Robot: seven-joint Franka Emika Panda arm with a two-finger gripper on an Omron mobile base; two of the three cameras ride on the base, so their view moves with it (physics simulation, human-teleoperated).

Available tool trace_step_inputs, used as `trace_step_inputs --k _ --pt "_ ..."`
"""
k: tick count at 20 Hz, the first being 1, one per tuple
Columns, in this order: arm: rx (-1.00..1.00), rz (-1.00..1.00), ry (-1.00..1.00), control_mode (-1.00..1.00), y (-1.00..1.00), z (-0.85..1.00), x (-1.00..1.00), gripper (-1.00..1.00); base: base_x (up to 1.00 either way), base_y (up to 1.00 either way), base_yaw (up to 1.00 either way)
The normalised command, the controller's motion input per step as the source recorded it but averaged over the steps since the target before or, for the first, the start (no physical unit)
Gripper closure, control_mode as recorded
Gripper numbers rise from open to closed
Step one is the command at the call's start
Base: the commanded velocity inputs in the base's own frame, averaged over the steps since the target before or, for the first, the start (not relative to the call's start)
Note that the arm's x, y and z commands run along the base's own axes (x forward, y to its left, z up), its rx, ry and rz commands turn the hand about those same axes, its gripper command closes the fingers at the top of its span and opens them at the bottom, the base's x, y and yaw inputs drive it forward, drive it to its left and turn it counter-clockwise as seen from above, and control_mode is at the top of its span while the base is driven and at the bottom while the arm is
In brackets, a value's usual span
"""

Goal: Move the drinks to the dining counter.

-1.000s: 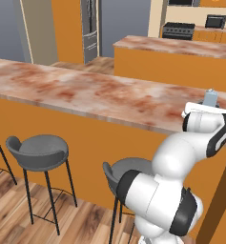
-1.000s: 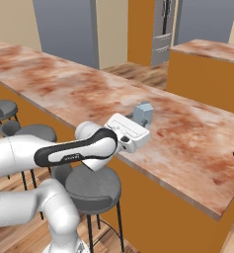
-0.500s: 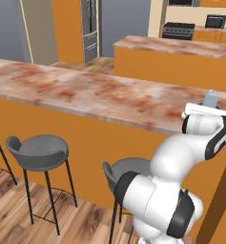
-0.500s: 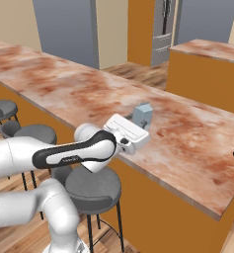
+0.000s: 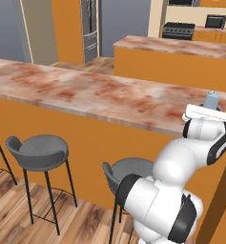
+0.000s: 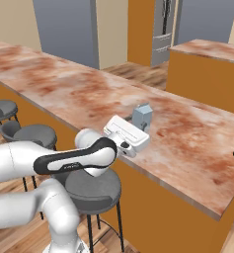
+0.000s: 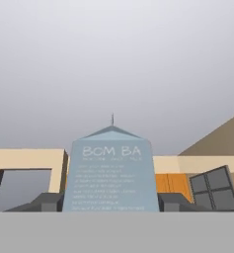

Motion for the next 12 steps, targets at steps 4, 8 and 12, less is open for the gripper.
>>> trace_step_inputs --k 4,8,12 --pt "0.00 0.00 -0.01 -1.00 0.02 -0.41 0.03 1.00 0.00 0.00 0.00" --pt "0.00 0.00 0.00 -1.00 0.09 -0.51 0.03 1.00 0.00 0.00 0.00" --pt "0.00 0.00 0.00 -1.00 0.05 -0.44 0.05 1.00 0.00 0.00 0.00"
